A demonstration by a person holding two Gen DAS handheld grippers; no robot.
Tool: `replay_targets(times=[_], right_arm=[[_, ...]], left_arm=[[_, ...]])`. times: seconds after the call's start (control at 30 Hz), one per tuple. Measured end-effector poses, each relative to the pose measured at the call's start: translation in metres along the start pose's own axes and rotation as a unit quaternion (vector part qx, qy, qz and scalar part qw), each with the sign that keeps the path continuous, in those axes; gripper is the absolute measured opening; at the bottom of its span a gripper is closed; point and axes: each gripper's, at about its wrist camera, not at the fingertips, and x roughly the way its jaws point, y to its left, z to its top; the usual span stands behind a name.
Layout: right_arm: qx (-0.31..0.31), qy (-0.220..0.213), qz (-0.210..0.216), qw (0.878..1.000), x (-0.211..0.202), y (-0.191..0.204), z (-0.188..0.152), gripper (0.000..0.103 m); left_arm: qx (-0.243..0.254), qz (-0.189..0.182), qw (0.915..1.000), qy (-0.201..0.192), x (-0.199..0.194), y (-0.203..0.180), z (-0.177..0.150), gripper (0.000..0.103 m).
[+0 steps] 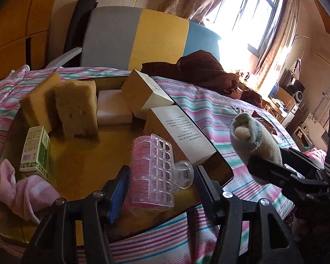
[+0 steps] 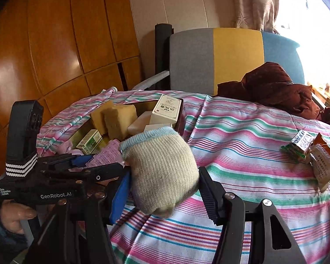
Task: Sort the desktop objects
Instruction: 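Lower roller and glove into the gold tray and open both tools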
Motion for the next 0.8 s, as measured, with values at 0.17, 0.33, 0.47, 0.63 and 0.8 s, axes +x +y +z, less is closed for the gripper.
replay_targets(times=[0.17,0.33,0.47,0.63,0.8], right_arm=[[-0.004,-0.002,0.0,1.0,0.0,0.003,0.004,0.06],[-0.023,-0.012,0.014,1.0,-0.001,0.019,0.015,0.06],[-0.066,-0.02,0.054,0.996,0.003,0.053,0.025,0.06],[-0.114,-0.003,0.113,0.987,0.026,0.105,0.029,0.06],[-0.15,0.028,0.15,0.977,0.058,0.153,0.023,0.06]], left_arm=[[-0.015,-0.009,0.9997,-0.015,-0.015,0.011,-0.002,0.067],[-0.049,0.003,0.9972,-0.056,-0.051,0.042,-0.002,0.067],[-0.085,0.023,0.9922,-0.088,-0.08,0.075,-0.003,0.067],[-0.151,0.072,0.9778,-0.126,-0.121,0.133,-0.019,0.067],[-0.18,0.088,0.9687,-0.147,-0.142,0.162,-0.033,0.067]])
